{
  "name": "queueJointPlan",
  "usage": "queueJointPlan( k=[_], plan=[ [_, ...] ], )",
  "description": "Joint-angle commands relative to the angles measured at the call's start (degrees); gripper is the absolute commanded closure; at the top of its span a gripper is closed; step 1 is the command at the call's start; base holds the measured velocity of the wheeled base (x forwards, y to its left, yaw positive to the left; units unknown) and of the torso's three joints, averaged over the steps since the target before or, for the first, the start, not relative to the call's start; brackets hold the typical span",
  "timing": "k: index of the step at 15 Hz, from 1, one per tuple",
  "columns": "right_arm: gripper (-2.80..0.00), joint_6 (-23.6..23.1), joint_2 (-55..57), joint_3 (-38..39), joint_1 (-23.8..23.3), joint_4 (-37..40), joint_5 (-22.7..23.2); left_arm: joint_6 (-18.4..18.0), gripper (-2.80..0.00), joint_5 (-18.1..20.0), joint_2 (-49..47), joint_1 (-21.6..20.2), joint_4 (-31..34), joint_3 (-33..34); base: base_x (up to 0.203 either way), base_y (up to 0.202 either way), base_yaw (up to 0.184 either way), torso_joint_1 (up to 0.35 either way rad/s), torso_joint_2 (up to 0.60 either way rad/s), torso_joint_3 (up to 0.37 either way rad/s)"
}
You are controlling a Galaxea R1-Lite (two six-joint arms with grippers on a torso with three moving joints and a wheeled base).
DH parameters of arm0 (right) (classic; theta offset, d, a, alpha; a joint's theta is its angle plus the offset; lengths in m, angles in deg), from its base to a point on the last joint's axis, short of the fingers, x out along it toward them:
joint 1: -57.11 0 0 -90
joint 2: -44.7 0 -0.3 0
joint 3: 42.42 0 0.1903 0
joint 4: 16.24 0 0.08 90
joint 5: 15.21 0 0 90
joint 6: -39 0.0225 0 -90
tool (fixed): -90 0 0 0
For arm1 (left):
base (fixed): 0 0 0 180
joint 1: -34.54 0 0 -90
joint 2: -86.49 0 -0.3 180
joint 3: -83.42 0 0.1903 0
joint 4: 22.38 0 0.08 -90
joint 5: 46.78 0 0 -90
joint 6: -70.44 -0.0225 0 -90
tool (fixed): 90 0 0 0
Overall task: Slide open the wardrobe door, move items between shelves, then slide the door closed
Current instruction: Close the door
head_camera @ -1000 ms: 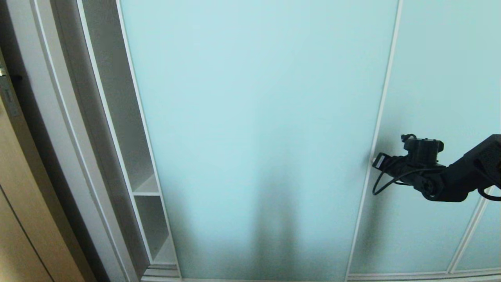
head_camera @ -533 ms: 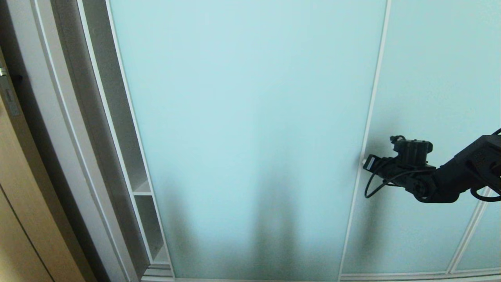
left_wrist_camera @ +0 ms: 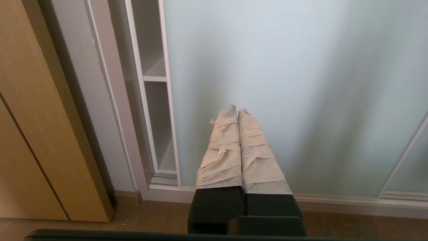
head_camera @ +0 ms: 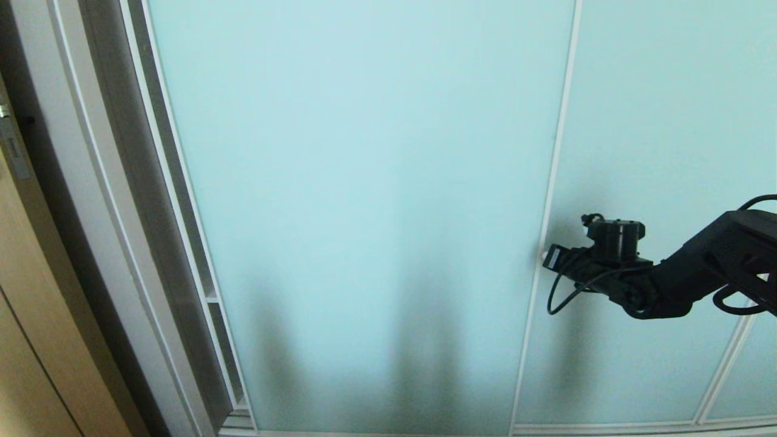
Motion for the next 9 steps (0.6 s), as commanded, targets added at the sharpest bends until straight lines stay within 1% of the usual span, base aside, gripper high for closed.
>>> queueJointPlan(
  k=[1, 4, 6, 9],
  plan=[
    [0.00, 0.1, -0.6, 0.7, 1.5, -0.2, 0.0, 0.0, 0.00, -0.1, 0.0, 0.0, 0.0, 0.1, 0.000, 0.000, 0.000, 0.000, 0.00, 0.000],
    [0.00, 0.1, -0.8, 1.9, 3.5, -0.2, -0.1, 0.0, 0.00, -0.1, 0.0, 0.0, 0.0, 0.1, 0.000, 0.000, 0.000, 0.000, 0.00, 0.000],
    [0.00, 0.1, -0.7, 2.0, 4.6, -0.2, -0.9, 0.0, 0.00, 0.0, 0.0, 0.0, 0.0, 0.1, 0.000, 0.000, 0.000, 0.000, 0.00, 0.000],
    [0.00, 0.1, -0.7, 2.1, 5.7, -0.2, -1.2, 0.0, 0.00, 0.0, 0.0, 0.0, 0.0, 0.1, 0.000, 0.000, 0.000, 0.000, 0.00, 0.000]
  ],
)
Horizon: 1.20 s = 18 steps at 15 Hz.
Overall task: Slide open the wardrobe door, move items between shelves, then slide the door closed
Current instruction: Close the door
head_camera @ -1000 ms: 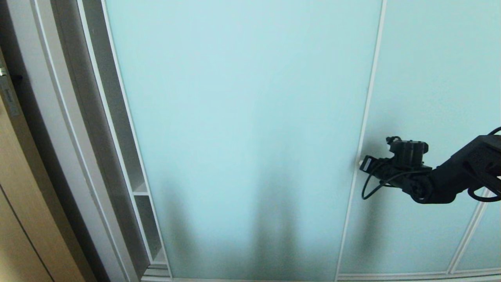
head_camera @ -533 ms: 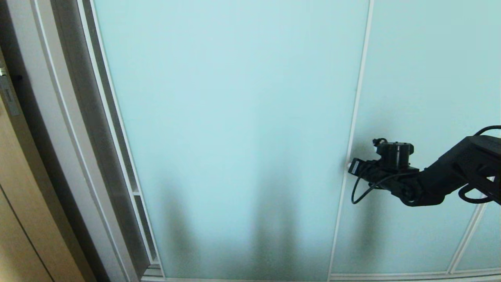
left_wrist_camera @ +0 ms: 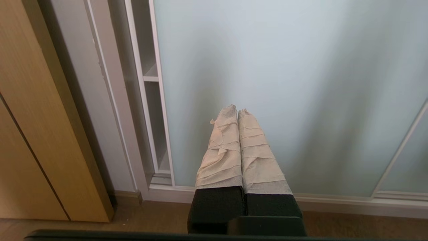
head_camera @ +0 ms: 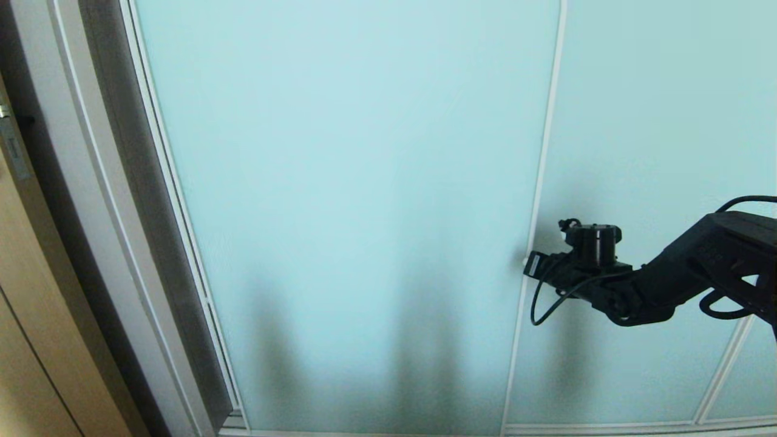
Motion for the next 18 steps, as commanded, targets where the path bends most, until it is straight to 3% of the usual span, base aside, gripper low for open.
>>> queueJointPlan(
  k=[1, 5, 12, 18],
  plan=[
    [0.00, 0.2, 0.0, 0.0, 0.9, -0.2, 0.0, 0.0, 0.00, 0.0, 0.0, 0.0, 0.0, 0.1, 0.000, 0.000, 0.000, 0.000, 0.00, 0.000],
    [0.00, 0.1, -0.8, 0.2, 0.7, -0.4, -1.1, 0.0, 0.00, 0.0, 0.0, 0.0, 0.0, 0.1, 0.000, 0.000, 0.000, 0.000, 0.00, 0.000],
    [0.00, -0.4, 0.0, -1.1, -4.4, -3.9, -1.5, 0.0, 0.00, 0.0, 0.0, 0.0, 0.0, 0.1, 0.000, 0.000, 0.000, 0.000, 0.00, 0.000],
    [0.00, -1.4, 5.1, -6.3, -3.7, -3.6, -1.6, 0.0, 0.00, 0.0, 0.0, 0.0, 0.0, 0.1, 0.000, 0.000, 0.000, 0.000, 0.00, 0.000]
  ],
)
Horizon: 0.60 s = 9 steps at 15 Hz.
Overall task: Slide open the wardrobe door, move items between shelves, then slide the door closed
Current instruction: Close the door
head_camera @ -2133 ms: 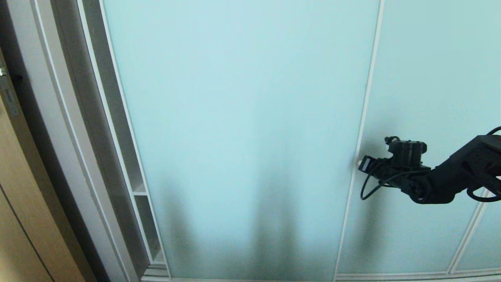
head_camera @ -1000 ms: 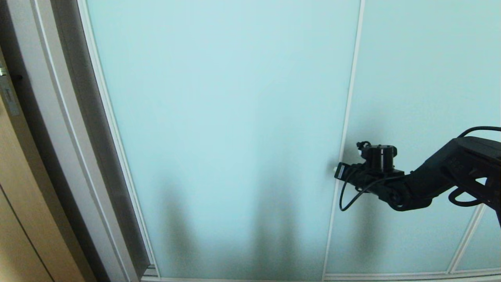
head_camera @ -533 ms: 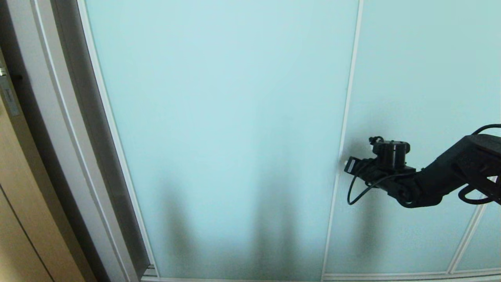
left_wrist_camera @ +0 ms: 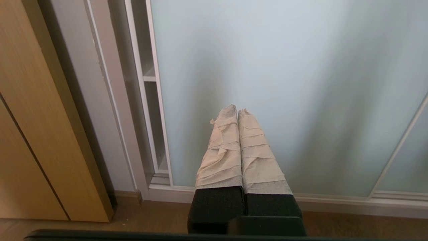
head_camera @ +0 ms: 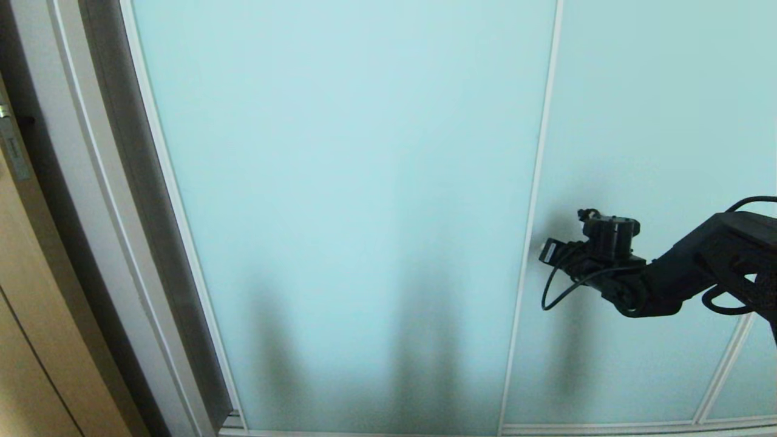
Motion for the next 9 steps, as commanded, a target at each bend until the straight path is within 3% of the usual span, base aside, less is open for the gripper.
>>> queueJointPlan(
  k=[1, 9],
  plan=[
    [0.00, 0.2, 3.1, -1.7, 0.9, -0.2, -0.1, 0.0, 0.00, 0.0, 0.0, 0.0, 0.0, 0.1, 0.000, 0.000, 0.000, 0.000, 0.00, 0.000],
    [0.00, 0.2, 5.3, -4.1, 2.4, -0.2, -1.3, 0.0, 0.00, 0.0, 0.0, 0.0, 0.0, 0.1, 0.000, 0.000, 0.000, 0.000, 0.00, 0.000]
  ],
)
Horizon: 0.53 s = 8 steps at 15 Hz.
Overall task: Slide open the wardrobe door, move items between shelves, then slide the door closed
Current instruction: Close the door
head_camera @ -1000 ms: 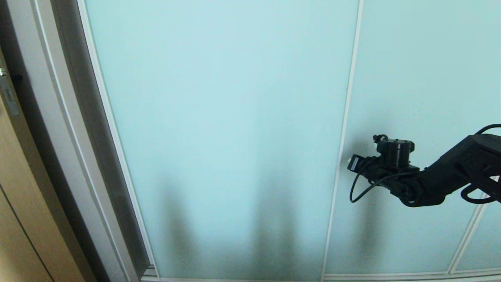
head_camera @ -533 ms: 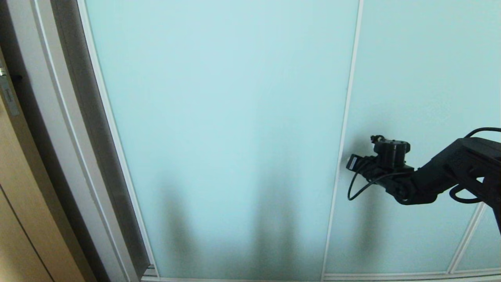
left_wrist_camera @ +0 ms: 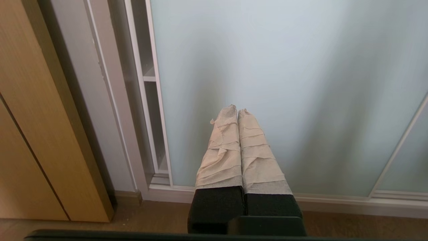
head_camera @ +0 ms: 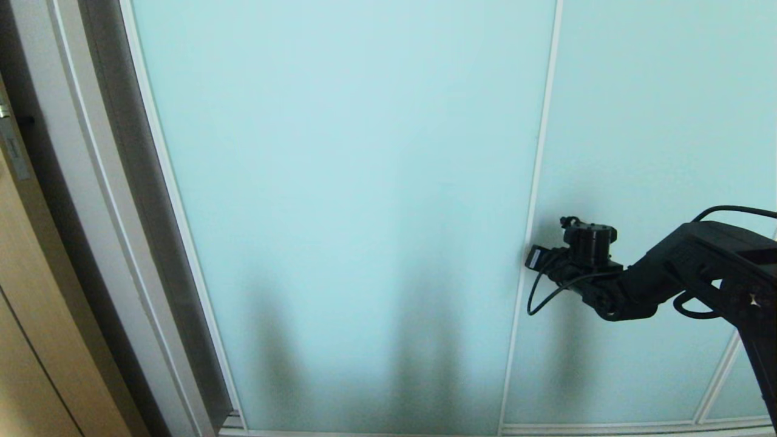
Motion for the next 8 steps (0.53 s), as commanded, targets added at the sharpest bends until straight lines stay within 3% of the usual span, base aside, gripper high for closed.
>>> queueJointPlan(
  k=[1, 8],
  plan=[
    [0.00, 0.1, 0.8, -0.2, 0.2, -0.3, 0.1, 0.0, 0.00, -0.1, 0.0, 0.0, 0.0, 0.1, 0.000, 0.000, 0.000, 0.000, 0.00, 0.000],
    [0.00, 0.0, 0.9, 0.0, 2.7, -0.5, 0.1, 0.0, 0.00, 0.0, 0.0, 0.0, 0.0, 0.1, 0.000, 0.000, 0.000, 0.000, 0.00, 0.000]
  ],
)
